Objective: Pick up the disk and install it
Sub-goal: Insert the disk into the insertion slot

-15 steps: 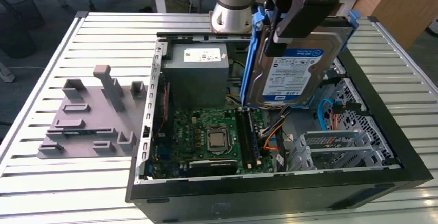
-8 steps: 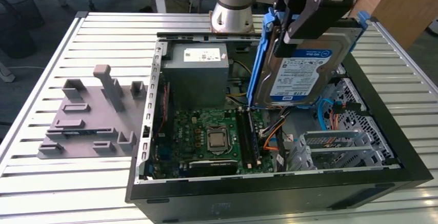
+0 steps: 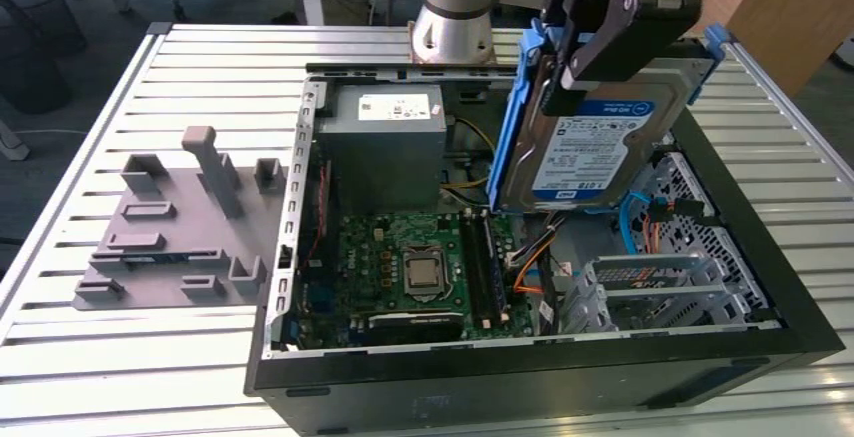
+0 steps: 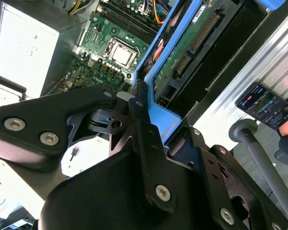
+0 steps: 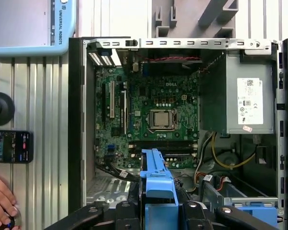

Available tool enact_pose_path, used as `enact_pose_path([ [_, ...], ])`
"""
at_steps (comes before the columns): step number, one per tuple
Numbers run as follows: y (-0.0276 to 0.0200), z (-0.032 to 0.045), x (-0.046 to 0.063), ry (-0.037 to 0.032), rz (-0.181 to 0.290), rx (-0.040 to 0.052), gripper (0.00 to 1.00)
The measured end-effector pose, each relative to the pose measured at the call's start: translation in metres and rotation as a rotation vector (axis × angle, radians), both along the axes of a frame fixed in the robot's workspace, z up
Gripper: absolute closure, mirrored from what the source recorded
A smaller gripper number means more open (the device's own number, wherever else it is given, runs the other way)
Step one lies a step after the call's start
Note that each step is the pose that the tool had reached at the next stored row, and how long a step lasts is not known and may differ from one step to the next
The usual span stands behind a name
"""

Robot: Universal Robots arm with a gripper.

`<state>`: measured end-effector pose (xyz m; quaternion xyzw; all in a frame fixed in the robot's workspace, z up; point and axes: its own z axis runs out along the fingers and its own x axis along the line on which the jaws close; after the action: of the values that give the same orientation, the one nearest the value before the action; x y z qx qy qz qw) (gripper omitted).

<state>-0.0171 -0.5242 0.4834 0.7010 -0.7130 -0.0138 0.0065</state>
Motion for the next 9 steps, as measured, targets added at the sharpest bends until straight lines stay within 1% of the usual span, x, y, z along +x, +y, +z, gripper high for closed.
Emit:
enact_pose_path([
  [9,-0.0092,-0.0015,0.0,0.0,0.0,0.0,0.64],
])
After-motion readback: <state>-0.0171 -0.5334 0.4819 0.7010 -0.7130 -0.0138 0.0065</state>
